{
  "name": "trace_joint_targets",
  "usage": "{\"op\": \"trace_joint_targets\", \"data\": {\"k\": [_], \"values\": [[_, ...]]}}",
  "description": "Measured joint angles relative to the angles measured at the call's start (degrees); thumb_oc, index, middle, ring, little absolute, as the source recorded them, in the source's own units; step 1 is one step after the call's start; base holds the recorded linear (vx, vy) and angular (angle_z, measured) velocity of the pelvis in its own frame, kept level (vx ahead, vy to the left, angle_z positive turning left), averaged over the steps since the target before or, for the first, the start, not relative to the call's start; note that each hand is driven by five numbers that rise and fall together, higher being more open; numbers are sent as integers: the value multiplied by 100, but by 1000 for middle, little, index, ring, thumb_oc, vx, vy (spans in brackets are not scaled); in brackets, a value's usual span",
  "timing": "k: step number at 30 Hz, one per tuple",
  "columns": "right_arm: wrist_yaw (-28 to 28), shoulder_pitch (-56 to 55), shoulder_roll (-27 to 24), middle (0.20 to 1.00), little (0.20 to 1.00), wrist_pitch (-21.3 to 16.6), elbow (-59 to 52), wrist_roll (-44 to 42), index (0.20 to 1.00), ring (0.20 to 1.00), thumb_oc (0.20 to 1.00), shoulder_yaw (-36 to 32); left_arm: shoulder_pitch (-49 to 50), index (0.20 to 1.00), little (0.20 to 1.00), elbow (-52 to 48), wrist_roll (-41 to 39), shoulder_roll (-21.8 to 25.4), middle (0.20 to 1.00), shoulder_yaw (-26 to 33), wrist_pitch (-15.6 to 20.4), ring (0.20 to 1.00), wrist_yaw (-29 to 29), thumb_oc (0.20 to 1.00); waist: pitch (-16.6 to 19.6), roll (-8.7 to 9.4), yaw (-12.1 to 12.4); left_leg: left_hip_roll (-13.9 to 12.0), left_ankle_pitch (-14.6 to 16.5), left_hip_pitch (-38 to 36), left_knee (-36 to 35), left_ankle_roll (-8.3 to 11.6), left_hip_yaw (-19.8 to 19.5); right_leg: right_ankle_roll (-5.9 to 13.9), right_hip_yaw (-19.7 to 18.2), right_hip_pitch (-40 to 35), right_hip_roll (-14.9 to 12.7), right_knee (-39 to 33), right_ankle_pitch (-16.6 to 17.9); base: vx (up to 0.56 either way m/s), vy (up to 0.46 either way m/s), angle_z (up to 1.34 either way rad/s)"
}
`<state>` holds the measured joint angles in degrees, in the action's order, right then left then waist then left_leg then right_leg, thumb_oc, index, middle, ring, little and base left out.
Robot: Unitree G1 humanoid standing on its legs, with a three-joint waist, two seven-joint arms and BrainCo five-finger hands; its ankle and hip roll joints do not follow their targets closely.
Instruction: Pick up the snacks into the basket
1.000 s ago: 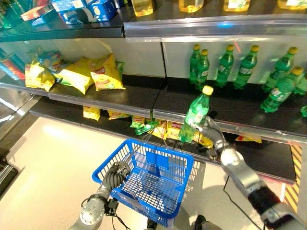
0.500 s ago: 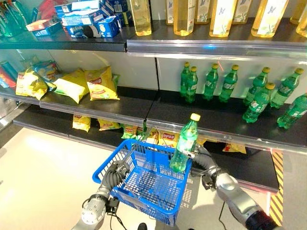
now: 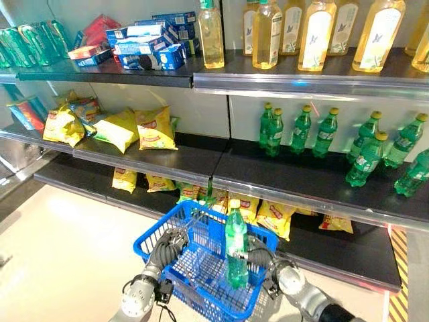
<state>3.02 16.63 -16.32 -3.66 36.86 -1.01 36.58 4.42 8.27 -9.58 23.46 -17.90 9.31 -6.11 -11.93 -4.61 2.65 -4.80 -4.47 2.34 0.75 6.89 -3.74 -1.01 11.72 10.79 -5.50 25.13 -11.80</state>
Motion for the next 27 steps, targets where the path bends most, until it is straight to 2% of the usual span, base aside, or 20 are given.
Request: {"op": "trace_joint_targets", "data": {"k": [1, 2, 3, 7, 10, 23, 27], "values": [[-18, -1, 2, 639, 639, 20, 49, 137, 639, 639, 639, 42, -5, 200, 200, -1, -114, 16, 200, -103, 0, 200, 51, 200, 0, 1, -4, 2, 1, -34, -5, 0, -6, 2, 6, -42, -5, -20, 0, 16, 55, 3], [-23, -1, 2, 639, 639, 32, 78, 222, 639, 639, 639, 46, -10, 200, 200, -7, -146, 0, 200, -156, 0, 200, 80, 200, 1, 2, -3, 1, 1, -53, -8, 0, -5, 6, 5, -62, -7, -24, -1, 17, 74, 1], [-16, 12, 24, 1000, 1000, 28, 163, 286, 1000, 1000, 1000, 41, -22, 200, 200, -24, -246, -12, 200, -229, 0, 200, 128, 200, 8, 12, -8, 7, 2, -62, -11, 0, -4, 12, 5, -74, -10, -38, 4, 12, 52, 0], [-26, 54, 114, 1000, 1000, 13, 311, 420, 1000, 1000, 1000, 5, -77, 200, 200, -35, -259, 56, 200, -346, -4, 200, 214, 200, 73, 78, -32, 24, 6, -62, -21, -5, 40, 27, -36, -50, -10, -47, 13, 19, 59, -5], [-24, 73, 218, 1000, 1000, -5, 311, 543, 1000, 1000, 1000, 6, -117, 200, 200, 37, -125, 231, 200, -672, -175, 200, 272, 200, 141, 150, -49, 28, 13, -66, -35, -13, 71, 31, -81, -21, 0, -52, 15, 27, 43, -8], [-1, 75, 245, 1000, 1000, -1, 333, 835, 1000, 1000, 1000, -30, -35, 200, 200, 44, -134, 258, 200, -674, -373, 200, 270, 200, 290, 377, -21, 40, 36, -282, -165, -49, 188, 108, -171, -220, 21, -248, 71, 24, 24, -4], [-13, -137, 10, 1000, 1000, -70, -355, 800, 1000, 1000, 1000, -267, -26, 200, 200, 44, -133, 254, 200, -564, -372, 200, 264, 200, 348, 452, -23, 39, 38, -289, -193, -54, 190, 132, -170, -254, 26, -333, 105, 0, 0, 0]]}}
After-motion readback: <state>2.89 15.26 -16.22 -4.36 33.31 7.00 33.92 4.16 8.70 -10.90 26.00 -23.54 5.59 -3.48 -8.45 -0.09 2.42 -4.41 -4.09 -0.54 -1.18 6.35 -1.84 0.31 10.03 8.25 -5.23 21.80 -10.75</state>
